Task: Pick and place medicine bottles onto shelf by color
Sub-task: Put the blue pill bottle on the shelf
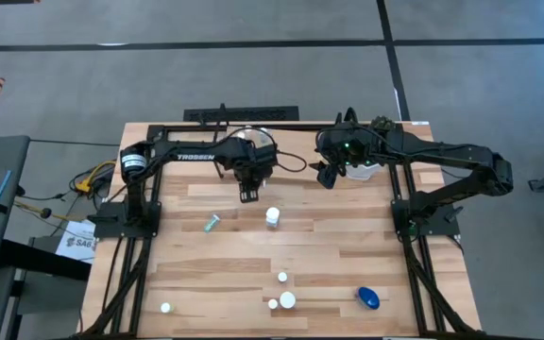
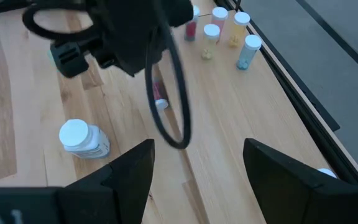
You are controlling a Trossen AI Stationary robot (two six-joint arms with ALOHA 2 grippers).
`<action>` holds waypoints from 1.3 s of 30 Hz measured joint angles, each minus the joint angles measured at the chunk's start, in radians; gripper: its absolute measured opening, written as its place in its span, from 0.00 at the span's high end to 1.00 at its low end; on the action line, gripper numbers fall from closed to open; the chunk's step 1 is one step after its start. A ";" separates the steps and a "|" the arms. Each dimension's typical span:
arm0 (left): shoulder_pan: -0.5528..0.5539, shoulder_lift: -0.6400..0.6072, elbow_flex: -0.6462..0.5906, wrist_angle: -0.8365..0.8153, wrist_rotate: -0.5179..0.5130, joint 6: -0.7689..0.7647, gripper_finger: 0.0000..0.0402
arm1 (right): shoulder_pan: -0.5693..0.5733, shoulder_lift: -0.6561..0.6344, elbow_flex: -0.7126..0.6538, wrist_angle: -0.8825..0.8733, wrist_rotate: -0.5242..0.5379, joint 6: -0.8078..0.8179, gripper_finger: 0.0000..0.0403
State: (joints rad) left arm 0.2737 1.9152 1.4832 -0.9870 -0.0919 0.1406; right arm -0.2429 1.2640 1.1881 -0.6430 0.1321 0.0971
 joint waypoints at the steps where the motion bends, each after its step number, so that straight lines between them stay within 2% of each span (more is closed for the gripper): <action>1: -0.001 0.000 -0.008 0.006 0.000 -0.001 0.65 | 0.000 0.000 0.000 0.000 0.000 0.000 0.33; 8: -0.002 0.000 -0.078 0.141 -0.003 0.045 0.58 | 0.000 0.000 0.000 0.000 0.000 0.000 0.33; 20: -0.007 0.000 -0.210 0.357 -0.012 0.095 0.58 | 0.000 0.000 0.000 0.000 0.000 0.000 0.33; 29: -0.007 0.000 -0.243 0.383 0.011 0.076 0.59 | 0.000 0.000 0.000 0.000 0.000 0.000 0.33; 34: -0.014 0.000 -0.270 0.380 0.059 0.023 0.59 | 0.000 0.000 0.000 0.000 0.000 0.000 0.33; 39: -0.037 0.000 -0.284 0.385 0.050 -0.028 0.59 | 0.000 0.000 0.000 0.000 0.000 0.000 0.33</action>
State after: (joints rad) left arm 0.2371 1.9152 1.1993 -0.6017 -0.0423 0.1129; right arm -0.2429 1.2640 1.1881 -0.6430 0.1321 0.0971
